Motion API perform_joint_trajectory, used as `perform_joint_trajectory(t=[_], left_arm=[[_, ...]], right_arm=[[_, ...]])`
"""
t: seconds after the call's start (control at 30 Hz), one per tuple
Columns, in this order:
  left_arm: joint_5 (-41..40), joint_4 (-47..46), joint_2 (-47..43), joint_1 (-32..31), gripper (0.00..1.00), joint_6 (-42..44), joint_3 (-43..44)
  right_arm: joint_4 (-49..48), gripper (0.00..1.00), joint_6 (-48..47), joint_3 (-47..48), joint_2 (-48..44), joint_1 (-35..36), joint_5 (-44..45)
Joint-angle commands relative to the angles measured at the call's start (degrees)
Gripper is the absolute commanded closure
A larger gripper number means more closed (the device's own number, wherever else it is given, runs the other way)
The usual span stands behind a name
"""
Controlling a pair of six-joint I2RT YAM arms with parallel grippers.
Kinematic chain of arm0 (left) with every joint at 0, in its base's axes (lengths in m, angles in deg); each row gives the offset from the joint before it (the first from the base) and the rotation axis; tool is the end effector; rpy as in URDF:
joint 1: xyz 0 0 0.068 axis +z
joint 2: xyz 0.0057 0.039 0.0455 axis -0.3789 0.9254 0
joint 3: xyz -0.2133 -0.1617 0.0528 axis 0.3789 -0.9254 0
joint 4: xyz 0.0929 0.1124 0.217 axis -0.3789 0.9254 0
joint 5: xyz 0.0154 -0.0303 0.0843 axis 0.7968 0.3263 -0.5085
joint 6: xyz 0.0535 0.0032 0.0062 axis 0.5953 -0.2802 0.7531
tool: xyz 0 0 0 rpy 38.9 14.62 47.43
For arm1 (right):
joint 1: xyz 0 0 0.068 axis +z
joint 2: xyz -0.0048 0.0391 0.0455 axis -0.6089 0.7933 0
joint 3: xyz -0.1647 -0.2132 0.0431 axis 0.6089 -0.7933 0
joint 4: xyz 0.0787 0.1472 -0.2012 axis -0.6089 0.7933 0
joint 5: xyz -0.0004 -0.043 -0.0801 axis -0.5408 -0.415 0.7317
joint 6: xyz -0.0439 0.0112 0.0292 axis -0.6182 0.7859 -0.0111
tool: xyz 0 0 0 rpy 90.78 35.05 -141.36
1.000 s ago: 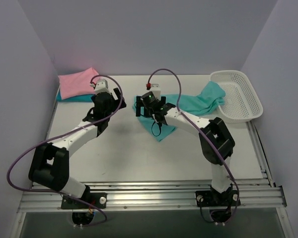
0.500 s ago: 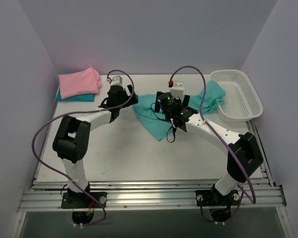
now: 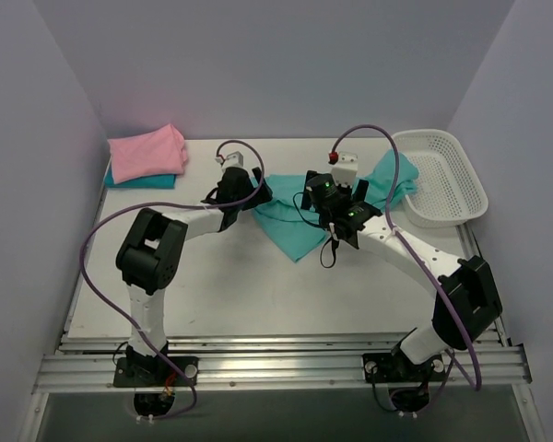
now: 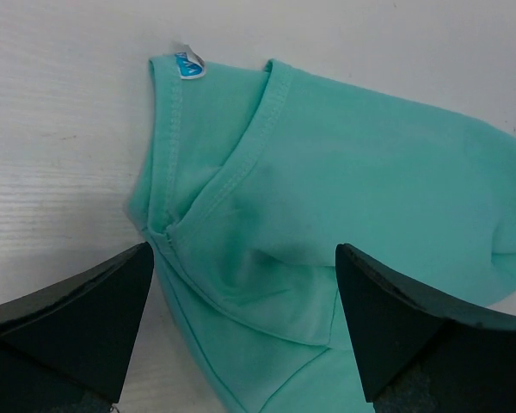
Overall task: Fold and stack the t-shirts
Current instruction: Move the tshirt to the center of the board
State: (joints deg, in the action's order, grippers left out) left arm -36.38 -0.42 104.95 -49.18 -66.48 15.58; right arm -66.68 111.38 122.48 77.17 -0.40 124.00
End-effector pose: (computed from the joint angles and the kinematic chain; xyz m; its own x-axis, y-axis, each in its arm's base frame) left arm 0.4045 -0.2002 0.1697 -0.5613 -0.4062 -0.7211 0.0007 0.8710 -0.4912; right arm 0.2895 0.1936 0.3000 -0.3340 0.2505 -0.9087 0.0947 0.9681 0.2321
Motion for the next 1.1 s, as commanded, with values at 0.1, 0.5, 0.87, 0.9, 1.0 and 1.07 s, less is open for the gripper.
perform_joint_trajectory(t=[0.1, 0.5, 0.87, 0.9, 1.0, 1.07], left_arm=[[-1.9, -1.6, 1.3, -0.9, 0.07, -1.4, 3.4], [-2.7, -0.9, 4.1, -1.5, 0.09, -1.8, 4.8], [-4.9, -1.3, 5.5, -2.9, 0.13, -3.1, 5.3], [-5.5, -0.9, 5.3, -3.1, 0.15, -3.2, 5.3], [-8.0, -1.8, 3.0, -4.6, 0.18, -3.6, 3.2], [-12.5, -1.7, -0.8, -6.9, 0.18, -2.6, 2.0]], right_arm=[[-0.5, 0.0, -0.3, -0.6, -1.5, -0.5, 2.1], [-0.8, 0.0, -0.3, -1.3, -1.2, -1.2, 1.9], [-1.2, 0.0, -0.4, -1.8, -1.0, -1.5, 1.6], [-1.2, 0.0, -0.4, -1.9, -0.9, -1.6, 1.5], [-1.2, 0.0, -0.3, -1.9, -0.9, -1.6, 1.4], [-1.4, 0.0, -0.4, -2.1, -1.0, -1.6, 1.5]])
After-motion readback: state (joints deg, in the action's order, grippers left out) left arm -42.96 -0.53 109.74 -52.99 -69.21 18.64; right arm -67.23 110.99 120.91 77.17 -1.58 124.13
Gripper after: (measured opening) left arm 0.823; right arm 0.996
